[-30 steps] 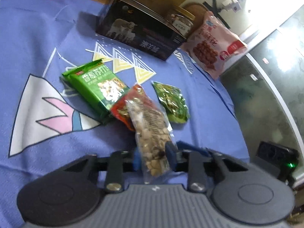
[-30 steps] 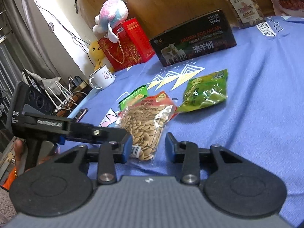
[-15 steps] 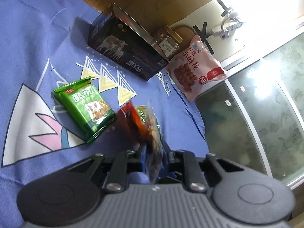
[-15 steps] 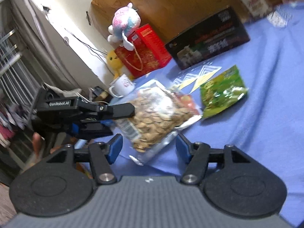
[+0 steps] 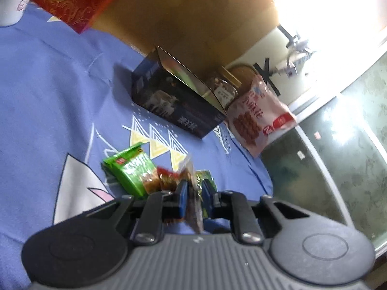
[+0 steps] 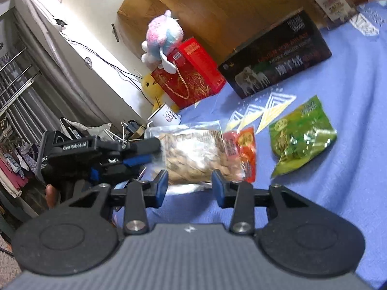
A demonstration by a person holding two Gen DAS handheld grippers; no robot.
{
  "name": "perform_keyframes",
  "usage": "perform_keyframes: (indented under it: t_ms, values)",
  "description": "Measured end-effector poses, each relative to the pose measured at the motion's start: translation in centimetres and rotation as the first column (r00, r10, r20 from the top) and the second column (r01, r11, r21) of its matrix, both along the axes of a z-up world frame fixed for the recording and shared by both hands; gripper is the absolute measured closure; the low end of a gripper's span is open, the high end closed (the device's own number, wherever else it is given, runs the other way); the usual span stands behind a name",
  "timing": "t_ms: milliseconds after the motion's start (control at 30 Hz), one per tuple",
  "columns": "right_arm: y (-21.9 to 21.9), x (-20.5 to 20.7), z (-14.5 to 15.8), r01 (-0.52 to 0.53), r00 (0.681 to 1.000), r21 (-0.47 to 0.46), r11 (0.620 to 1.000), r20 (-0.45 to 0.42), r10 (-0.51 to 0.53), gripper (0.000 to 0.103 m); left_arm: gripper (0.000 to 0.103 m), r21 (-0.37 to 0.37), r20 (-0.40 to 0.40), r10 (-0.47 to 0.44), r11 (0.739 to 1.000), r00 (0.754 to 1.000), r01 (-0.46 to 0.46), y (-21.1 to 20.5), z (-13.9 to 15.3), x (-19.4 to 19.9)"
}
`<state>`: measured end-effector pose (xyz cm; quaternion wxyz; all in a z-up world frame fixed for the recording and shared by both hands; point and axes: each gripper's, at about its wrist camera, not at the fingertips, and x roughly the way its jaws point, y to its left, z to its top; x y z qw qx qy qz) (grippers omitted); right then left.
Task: Organize snacks
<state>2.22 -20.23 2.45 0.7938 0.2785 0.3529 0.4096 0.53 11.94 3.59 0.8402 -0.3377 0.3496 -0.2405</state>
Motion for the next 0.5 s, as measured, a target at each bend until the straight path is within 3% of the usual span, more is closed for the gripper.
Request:
perform_keyframes:
  t_ms: [233, 300, 333, 400, 500]
  values:
    - [-0.1, 0.1, -0.7, 0.005, 0.999, -0.02, 1.0, -0.044, -0.006, 0.059, 0.088, 0.017, -0.057, 0.021, 1.0, 0.998, -0.02, 0.2, -1.4, 1.0]
    - [-0.2, 0.2, -0.5, 0.029, 0.999, -0.046, 0.998, -0.039, -0.031, 0.05, 0.088, 0.065, -0.066, 0.061, 0.996, 0.996, -0.057, 0.6, -1.7, 1.4]
    - [-0.1, 0.2, -0.4, 0.039, 0.999, -0.07, 0.997, -0.028, -0.041, 0.05, 0.088, 0.094, -0.067, 0.081, 0.993, 0.995, -0.074, 0.8, -2.0, 1.5]
    - [0.1, 0.1, -0.2, 0.043, 0.999, -0.096, 0.994, 0.0, -0.043, 0.05, 0.087, 0.092, -0.078, 0.085, 0.993, 0.993, -0.077, 1.1, -2.5, 1.9]
    - [0.5, 0.3, -0.1, 0.065, 0.998, -0.131, 0.989, 0.017, -0.064, 0.042, 0.084, 0.096, -0.086, 0.084, 0.993, 0.993, -0.075, 1.2, -2.9, 1.9]
